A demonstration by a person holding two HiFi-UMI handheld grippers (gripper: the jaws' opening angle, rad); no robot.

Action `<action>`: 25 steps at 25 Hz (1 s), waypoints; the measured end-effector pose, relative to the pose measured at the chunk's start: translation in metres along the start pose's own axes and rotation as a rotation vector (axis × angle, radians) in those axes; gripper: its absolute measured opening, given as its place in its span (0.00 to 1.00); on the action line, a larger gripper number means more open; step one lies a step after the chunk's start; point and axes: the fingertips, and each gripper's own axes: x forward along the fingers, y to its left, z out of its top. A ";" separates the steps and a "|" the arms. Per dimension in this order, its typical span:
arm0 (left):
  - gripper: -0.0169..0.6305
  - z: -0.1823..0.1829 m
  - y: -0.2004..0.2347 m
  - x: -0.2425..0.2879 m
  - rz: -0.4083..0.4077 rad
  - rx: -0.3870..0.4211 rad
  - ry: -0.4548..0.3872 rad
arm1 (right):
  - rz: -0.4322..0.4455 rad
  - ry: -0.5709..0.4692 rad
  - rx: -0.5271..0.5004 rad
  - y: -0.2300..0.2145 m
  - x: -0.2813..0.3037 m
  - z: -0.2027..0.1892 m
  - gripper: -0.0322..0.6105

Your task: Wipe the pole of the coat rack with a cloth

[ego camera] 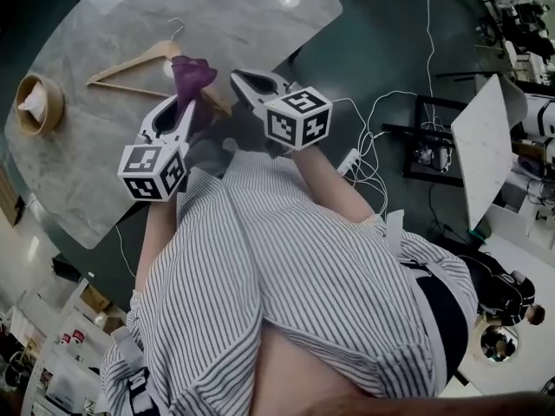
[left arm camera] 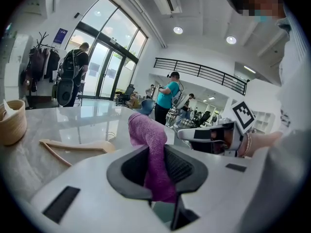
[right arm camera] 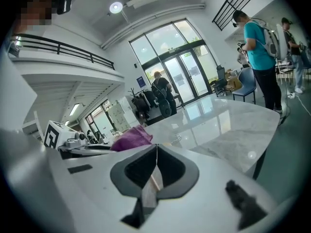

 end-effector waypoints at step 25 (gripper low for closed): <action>0.16 -0.011 0.013 0.045 -0.182 0.010 0.209 | -0.088 0.092 0.108 -0.025 0.011 -0.063 0.08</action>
